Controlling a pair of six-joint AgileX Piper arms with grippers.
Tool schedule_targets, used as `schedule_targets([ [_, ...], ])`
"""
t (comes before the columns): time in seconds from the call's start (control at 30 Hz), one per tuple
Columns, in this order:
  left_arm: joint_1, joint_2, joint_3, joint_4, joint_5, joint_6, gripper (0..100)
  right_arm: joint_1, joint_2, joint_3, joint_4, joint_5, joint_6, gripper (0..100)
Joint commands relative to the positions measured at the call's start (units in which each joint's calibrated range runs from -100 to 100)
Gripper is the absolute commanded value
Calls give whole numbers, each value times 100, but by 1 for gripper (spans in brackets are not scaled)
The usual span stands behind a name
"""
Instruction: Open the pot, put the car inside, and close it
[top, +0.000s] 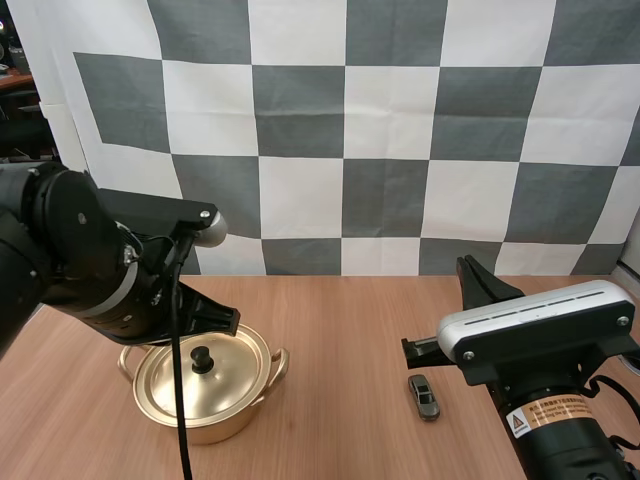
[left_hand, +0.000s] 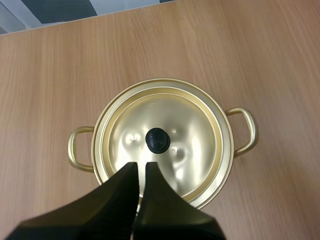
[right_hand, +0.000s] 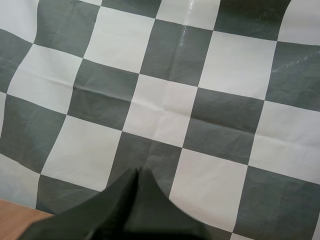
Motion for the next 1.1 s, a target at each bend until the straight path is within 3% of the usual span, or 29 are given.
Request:
schedule_targets([
  [0.0, 4, 54, -1, -3, 0, 189, 34, -2, 0, 0, 7, -12, -1, 0],
  [0.17, 4, 127, -1, -80, 0, 712, 95, -2, 0, 0, 7, -12, -1, 0],
  [0.2, 4, 127, -1, -159, 0, 879, 100, -2, 0, 0, 7, -12, -1, 0],
  [0.3, 4, 127, -1, -530, 0, 1294, 100, -2, 0, 0, 7, -12, -1, 0],
  [0.5, 4, 184, -1, -1406, 0, 997, 100, -2, 0, 0, 7, -12, -1, 0],
  [0.77, 4, 781, -1, -504, 0, 308, 100, -2, 0, 0, 7, -12, -1, 0],
  [1.07, 4, 1391, -1, -346, -296, 288, 100, -2, 0, 0, 7, -12, -1, 0],
])
